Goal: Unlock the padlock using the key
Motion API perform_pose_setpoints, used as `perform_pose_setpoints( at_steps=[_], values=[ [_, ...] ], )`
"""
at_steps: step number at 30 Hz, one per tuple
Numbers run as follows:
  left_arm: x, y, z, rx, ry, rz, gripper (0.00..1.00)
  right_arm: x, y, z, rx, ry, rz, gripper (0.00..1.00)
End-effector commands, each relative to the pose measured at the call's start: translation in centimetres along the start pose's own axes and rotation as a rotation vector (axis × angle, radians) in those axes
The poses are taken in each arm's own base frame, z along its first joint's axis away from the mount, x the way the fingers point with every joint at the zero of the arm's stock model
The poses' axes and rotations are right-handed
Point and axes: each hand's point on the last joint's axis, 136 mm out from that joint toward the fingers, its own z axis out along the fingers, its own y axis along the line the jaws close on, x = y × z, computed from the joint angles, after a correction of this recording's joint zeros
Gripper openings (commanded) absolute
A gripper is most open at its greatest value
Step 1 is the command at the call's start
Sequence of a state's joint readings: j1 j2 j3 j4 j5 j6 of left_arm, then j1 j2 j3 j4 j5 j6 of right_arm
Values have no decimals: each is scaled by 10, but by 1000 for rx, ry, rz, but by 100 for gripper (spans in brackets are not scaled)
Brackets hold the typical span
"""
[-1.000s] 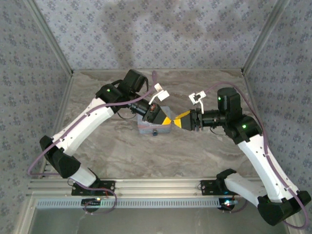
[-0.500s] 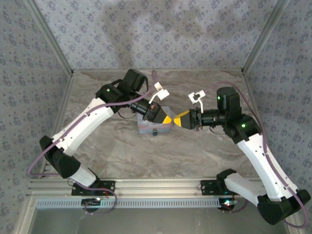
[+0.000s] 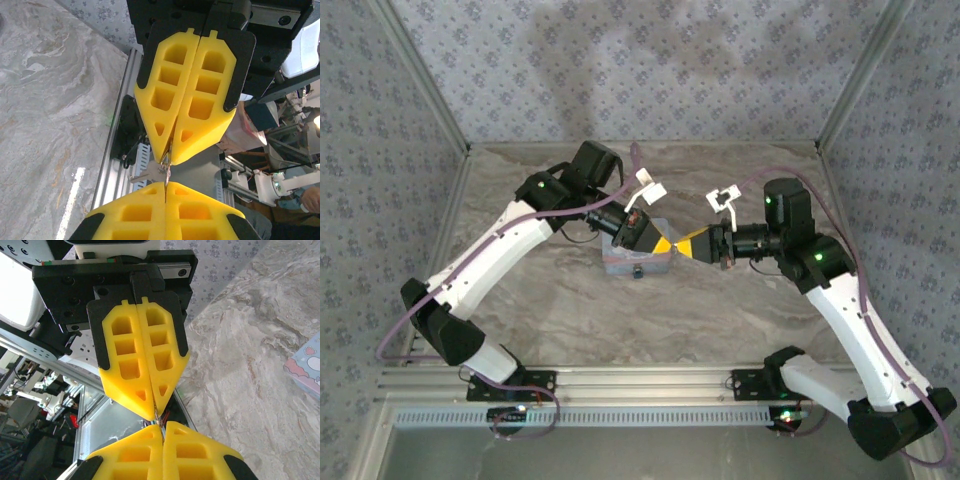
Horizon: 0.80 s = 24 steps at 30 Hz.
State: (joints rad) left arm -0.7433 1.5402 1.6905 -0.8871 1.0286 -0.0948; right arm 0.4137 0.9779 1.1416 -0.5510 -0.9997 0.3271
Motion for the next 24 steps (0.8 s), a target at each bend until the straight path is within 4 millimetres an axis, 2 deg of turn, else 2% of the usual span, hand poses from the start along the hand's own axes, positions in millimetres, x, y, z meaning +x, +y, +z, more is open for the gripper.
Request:
perform_pose_setpoints(
  at_steps=[1, 6, 8, 9, 10, 11, 12, 13, 14, 15, 16, 20, 24],
  values=[
    [-6, -13, -6, 18, -28, 50, 0, -6, 7, -3, -4, -9, -34, 0],
    [-10, -7, -8, -10, -50, 44, 0, -5, 0, -3, 34, -15, -25, 0],
    [-15, 8, -13, -72, -90, 21, 22, -7, -8, -6, 66, -30, -18, 0],
    [-18, 17, -17, -110, -124, 6, 30, -8, -16, -8, 90, -40, -4, 0],
    [-20, 24, -21, -131, -156, -4, 33, -9, -23, -9, 113, -53, 8, 0],
    [-21, 31, -24, -156, -193, -11, 43, -12, -31, -10, 151, -69, 22, 0],
    [-21, 36, -27, -181, -213, -19, 50, -13, -38, -11, 188, -77, 27, 0],
    [-18, 49, -32, -259, -253, -33, 62, -14, -52, -13, 259, -82, 23, 0],
    [-15, 59, -34, -310, -280, -47, 69, -15, -61, -13, 301, -81, 24, 0],
    [-11, 69, -38, -364, -316, -63, 90, -16, -71, -13, 339, -87, 29, 0],
    [-5, 81, -42, -416, -347, -87, 98, -17, -80, -12, 370, -88, 31, 0],
    [26, 118, -41, -570, -391, -157, 98, -17, -119, 2, 466, -47, 40, 0],
    [55, 147, -28, -667, -474, -190, 98, -19, -158, 24, 522, -7, 44, 0]
  ],
)
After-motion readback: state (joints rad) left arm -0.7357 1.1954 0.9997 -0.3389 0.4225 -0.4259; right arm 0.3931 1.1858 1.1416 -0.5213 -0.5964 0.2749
